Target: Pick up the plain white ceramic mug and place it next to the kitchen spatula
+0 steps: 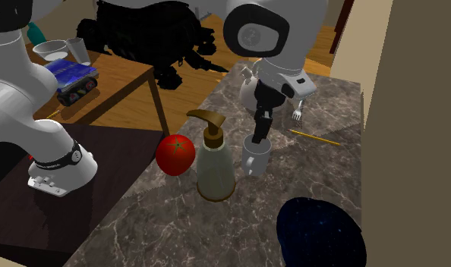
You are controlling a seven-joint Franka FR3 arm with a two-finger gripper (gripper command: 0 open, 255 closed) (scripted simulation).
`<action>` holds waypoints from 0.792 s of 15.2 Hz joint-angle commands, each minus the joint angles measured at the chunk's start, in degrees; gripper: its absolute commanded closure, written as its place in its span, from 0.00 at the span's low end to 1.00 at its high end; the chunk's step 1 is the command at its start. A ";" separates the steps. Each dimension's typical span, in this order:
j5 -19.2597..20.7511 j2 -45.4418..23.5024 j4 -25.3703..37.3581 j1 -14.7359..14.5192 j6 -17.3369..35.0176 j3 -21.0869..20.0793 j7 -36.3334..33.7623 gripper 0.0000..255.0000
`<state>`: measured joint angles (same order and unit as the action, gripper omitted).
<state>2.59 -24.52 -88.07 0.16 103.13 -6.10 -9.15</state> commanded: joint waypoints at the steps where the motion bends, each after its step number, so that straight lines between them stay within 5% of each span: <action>1: 0.17 -2.48 1.71 -0.31 0.29 0.04 -0.51 0.00; 12: 0.27 -2.94 -2.71 -0.23 5.17 0.11 -0.61 0.00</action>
<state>2.86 -27.46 -90.76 -0.07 108.25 -5.99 -9.76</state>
